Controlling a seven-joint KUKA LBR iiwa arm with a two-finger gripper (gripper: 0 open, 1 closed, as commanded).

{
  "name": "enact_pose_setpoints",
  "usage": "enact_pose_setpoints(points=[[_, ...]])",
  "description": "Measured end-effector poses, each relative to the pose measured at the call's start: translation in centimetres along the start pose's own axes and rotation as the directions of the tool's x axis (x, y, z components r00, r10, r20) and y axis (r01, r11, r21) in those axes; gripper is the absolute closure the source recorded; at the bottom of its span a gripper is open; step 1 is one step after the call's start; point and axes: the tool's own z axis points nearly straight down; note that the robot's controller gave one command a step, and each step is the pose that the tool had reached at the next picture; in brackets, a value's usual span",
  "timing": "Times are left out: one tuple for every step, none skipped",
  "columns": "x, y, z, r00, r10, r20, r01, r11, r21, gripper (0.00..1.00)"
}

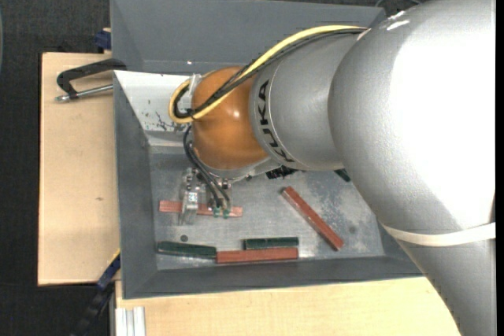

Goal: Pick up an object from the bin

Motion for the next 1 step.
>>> enact_pose_setpoints(points=[[-0.68, 1.66, -14.32, 0.991, 0.131, 0.001, -0.131, 0.991, 0.000, 1.00]])
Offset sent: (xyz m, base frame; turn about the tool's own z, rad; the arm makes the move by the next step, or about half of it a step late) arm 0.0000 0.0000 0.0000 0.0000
